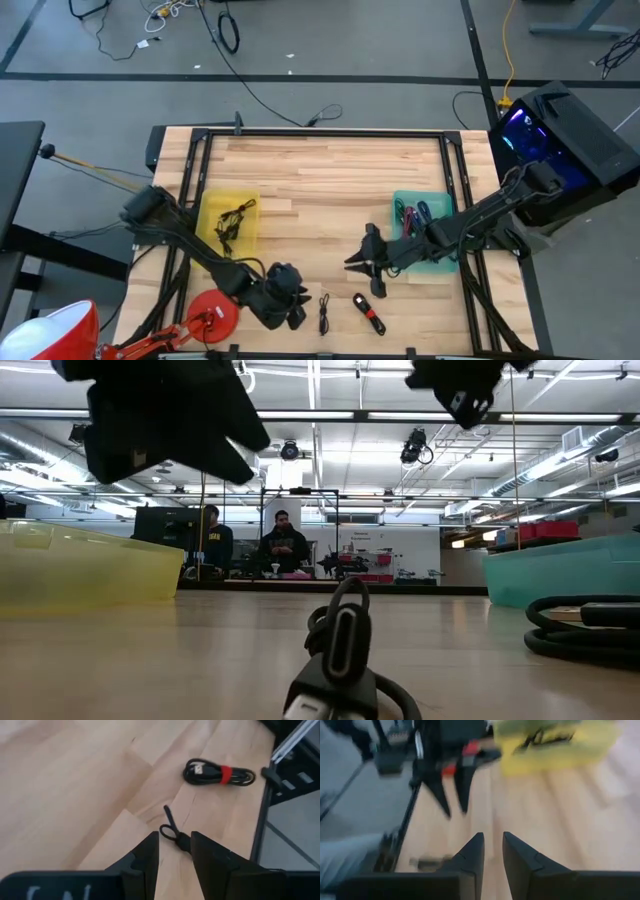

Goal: Pick & Place USB Port
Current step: Put the black charger cable into the yellow bin

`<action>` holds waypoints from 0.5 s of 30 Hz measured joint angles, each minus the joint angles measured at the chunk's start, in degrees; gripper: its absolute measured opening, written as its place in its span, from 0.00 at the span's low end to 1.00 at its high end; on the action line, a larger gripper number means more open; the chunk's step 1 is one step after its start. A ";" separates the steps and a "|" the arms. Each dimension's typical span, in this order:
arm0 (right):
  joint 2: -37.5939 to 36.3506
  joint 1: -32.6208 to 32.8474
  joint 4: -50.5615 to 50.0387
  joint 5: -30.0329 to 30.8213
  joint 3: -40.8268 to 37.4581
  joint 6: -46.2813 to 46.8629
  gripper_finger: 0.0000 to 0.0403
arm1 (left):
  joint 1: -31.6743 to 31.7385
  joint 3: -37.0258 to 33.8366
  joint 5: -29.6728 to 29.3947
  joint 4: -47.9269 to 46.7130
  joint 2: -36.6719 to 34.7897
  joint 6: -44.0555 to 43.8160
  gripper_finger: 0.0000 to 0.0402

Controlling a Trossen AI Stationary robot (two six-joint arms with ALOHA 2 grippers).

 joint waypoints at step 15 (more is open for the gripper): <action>21.55 -0.42 12.11 -13.17 0.00 2.43 0.18 | -1.97 0.29 -4.11 0.40 -0.45 2.61 0.29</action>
